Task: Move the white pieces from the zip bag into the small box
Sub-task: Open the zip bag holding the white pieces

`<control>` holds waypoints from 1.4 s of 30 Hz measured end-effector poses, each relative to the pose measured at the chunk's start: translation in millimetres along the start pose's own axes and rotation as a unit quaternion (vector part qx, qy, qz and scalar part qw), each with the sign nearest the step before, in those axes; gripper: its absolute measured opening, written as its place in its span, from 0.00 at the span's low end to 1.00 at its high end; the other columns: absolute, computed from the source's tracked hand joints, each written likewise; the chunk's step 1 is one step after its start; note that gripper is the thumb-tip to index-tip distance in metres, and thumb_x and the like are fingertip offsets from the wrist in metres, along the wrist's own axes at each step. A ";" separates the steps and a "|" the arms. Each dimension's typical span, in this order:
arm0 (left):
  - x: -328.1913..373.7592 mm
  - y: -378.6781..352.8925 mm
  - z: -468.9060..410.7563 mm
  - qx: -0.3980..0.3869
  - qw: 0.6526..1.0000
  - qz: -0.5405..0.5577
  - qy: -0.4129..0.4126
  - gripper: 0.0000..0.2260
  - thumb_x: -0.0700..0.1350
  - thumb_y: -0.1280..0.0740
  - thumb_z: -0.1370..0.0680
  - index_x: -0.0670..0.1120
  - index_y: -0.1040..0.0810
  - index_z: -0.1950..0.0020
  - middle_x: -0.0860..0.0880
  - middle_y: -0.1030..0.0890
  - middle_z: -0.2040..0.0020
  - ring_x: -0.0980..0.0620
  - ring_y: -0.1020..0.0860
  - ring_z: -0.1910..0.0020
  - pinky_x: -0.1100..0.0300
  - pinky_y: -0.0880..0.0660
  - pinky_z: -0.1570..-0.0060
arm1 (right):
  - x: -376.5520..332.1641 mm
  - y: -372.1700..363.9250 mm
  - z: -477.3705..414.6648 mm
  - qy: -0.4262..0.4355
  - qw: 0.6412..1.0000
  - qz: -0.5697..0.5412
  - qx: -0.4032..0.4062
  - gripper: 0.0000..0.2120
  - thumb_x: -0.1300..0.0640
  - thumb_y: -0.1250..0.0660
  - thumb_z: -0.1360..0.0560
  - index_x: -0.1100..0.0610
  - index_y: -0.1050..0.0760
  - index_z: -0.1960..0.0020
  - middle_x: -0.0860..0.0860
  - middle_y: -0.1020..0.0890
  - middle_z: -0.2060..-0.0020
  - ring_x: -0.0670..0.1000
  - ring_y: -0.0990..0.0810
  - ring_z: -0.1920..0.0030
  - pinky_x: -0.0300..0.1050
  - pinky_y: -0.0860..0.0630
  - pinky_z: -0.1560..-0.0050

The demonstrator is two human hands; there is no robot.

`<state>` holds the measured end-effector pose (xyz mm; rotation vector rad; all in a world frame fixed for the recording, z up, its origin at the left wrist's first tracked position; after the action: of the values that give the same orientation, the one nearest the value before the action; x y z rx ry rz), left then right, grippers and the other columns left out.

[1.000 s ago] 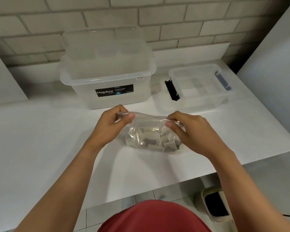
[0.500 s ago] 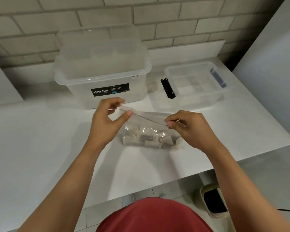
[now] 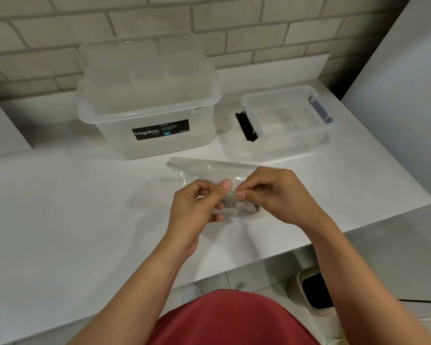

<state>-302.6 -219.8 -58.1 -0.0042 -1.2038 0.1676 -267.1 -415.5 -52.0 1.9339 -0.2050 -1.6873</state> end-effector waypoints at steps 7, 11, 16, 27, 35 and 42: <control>-1.7 3.3 -3.9 -0.010 0.997 0.082 0.001 0.10 0.42 0.24 0.25 0.35 0.16 0.50 0.38 0.14 0.57 0.46 0.14 0.56 0.59 0.18 0.55 | -11.1 -3.0 4.1 -0.091 0.989 -0.113 -0.030 0.04 0.53 0.24 0.23 0.52 0.14 0.50 0.43 0.13 0.59 0.44 0.18 0.62 0.35 0.25 0.57; 1.2 3.7 -2.6 -0.048 0.995 0.092 -0.005 0.09 0.41 0.27 0.24 0.36 0.15 0.50 0.38 0.13 0.55 0.45 0.13 0.56 0.61 0.18 0.56 | -22.4 -4.0 -1.8 -0.069 0.995 -0.063 -0.022 0.10 0.47 0.23 0.26 0.47 0.14 0.45 0.44 0.13 0.53 0.44 0.16 0.54 0.38 0.21 0.52; 11.4 7.1 1.2 -0.071 0.994 0.084 -0.020 0.14 0.50 0.29 0.24 0.39 0.14 0.50 0.42 0.13 0.52 0.46 0.14 0.54 0.60 0.18 0.55 | -29.3 -2.5 -5.3 -0.051 0.997 -0.051 -0.025 0.05 0.52 0.24 0.24 0.48 0.12 0.49 0.46 0.12 0.55 0.54 0.14 0.55 0.52 0.18 0.51; 22.2 17.7 5.1 -0.033 0.990 0.126 -0.047 0.07 0.38 0.26 0.26 0.41 0.16 0.48 0.42 0.12 0.51 0.45 0.14 0.51 0.54 0.16 0.47 | -56.4 -17.8 -12.3 -0.032 0.998 -0.061 0.002 0.14 0.47 0.21 0.28 0.45 0.16 0.43 0.43 0.15 0.50 0.44 0.15 0.53 0.38 0.19 0.48; 31.2 29.4 5.8 -0.094 0.988 0.112 -0.050 0.08 0.37 0.36 0.17 0.38 0.16 0.47 0.45 0.13 0.43 0.47 0.14 0.44 0.54 0.17 0.44 | -66.1 -19.9 -32.4 -0.016 0.999 -0.046 -0.004 0.12 0.55 0.18 0.31 0.50 0.13 0.49 0.43 0.13 0.55 0.50 0.16 0.63 0.43 0.19 0.52; 28.8 33.2 -3.2 -0.021 0.995 0.098 -0.025 0.07 0.41 0.26 0.23 0.39 0.15 0.50 0.42 0.13 0.56 0.48 0.14 0.56 0.56 0.17 0.55 | -61.7 -22.6 -36.2 -0.020 0.999 -0.010 -0.040 0.05 0.58 0.23 0.26 0.50 0.13 0.51 0.44 0.12 0.57 0.45 0.12 0.57 0.52 0.17 0.43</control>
<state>-293.8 -182.9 -35.5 -0.1562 -1.2557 0.3165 -250.3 -357.0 -8.0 1.8507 -0.1316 -1.7217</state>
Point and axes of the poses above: each hand's wrist, its own z-axis away from the middle knuckle, its own y-axis out of the back of the hand, x = y × z, the point moved 1 cm from there along -z, towards the middle knuckle
